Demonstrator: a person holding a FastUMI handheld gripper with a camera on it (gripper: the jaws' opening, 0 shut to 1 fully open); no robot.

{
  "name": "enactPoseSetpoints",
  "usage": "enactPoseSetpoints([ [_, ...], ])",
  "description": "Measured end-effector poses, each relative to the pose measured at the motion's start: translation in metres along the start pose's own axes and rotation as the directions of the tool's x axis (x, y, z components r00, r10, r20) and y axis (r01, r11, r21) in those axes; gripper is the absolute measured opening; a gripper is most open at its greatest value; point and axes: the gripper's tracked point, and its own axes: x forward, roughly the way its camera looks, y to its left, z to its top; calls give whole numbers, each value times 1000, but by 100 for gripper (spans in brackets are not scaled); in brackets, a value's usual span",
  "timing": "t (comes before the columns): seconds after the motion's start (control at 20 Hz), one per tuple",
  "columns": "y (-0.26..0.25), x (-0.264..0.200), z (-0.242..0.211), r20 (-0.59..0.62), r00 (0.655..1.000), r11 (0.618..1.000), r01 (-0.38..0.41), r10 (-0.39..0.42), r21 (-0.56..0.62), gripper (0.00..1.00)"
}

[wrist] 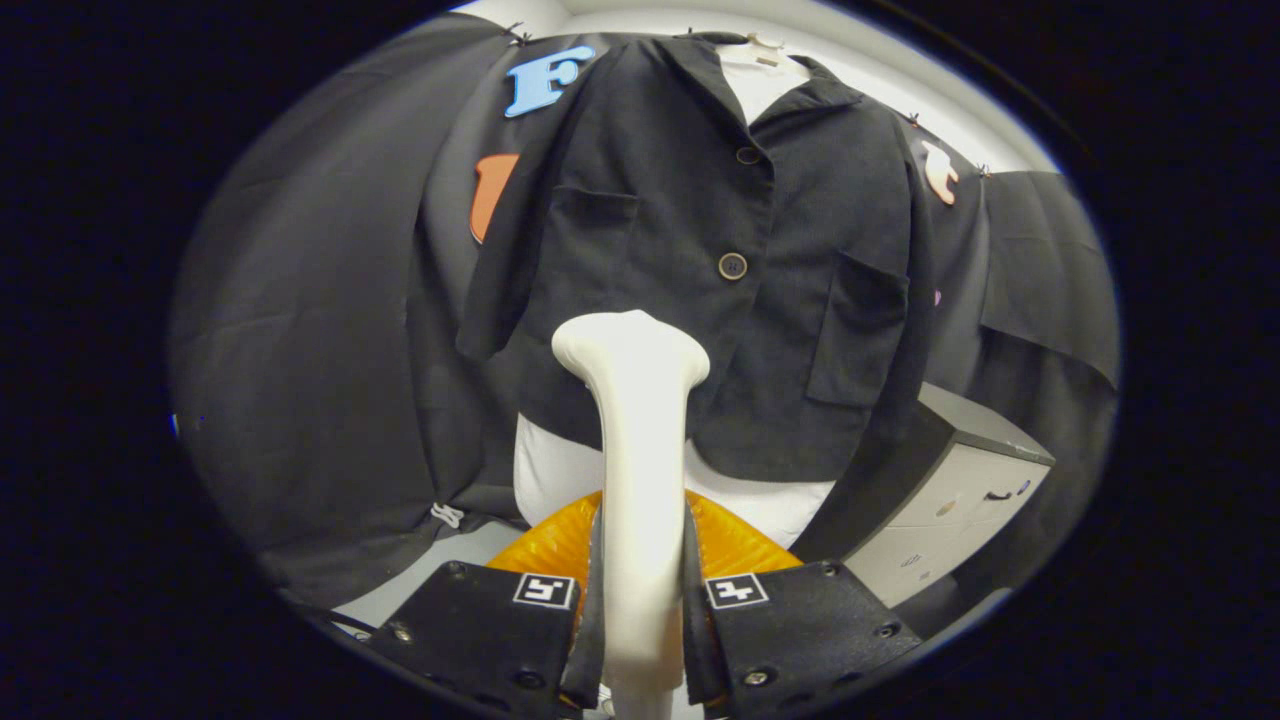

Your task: Iron the clothes twice with a garment steamer, once on the left side and once on the right side.

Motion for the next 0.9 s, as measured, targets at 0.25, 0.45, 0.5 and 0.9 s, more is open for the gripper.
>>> enactPoseSetpoints([
  [0.25, 4, 2, -27, -62, 998, 1000, -23, 24, 7, 34],
  [0.45, 1, -1, -33, -74, 997, 1000, -26, 25, -5, 34],
  [0.5, 0, -3, -34, -75, 997, 1000, -28, 27, -6, 34],
  [0.9, -11, -21, -59, -155, 986, 998, -68, 67, 1, 34],
])
